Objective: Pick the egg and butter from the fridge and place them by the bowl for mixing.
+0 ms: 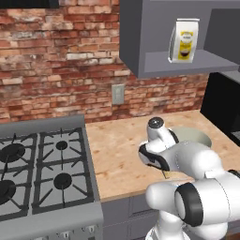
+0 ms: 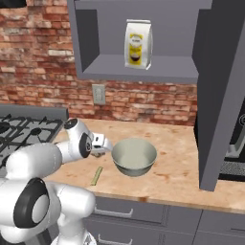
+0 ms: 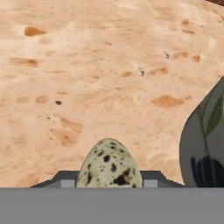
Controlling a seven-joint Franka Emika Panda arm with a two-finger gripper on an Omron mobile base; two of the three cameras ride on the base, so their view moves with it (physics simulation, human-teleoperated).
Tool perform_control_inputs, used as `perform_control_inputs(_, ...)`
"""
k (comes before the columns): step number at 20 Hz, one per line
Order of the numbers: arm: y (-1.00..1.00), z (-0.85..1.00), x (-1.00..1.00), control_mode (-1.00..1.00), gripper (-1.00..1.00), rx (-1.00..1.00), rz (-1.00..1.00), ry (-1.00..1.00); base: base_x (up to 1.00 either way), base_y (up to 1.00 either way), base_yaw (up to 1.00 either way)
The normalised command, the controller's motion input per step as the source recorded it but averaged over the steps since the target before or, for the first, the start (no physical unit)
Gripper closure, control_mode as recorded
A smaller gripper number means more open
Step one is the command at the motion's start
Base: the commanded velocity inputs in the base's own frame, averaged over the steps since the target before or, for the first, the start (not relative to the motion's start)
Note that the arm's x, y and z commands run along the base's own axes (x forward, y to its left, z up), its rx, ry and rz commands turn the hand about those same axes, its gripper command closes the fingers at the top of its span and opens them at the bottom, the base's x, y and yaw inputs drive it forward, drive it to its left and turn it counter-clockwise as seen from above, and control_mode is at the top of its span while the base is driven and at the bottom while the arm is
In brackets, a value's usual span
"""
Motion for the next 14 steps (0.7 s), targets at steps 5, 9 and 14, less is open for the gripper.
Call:
perform_control_inputs(5,0.00,-0.31,0.12,-1.00,1.00,-0.05,0.00,0.03,0.00,0.00,0.00)
perform_control_inputs(9,-0.03,-0.22,0.00,-1.00,1.00,0.00,0.00,0.00,0.00,0.00,0.00)
perform_control_inputs(14,0.00,-0.01,0.00,-1.00,-1.00,0.00,0.00,0.00,0.00,0.00,0.00)
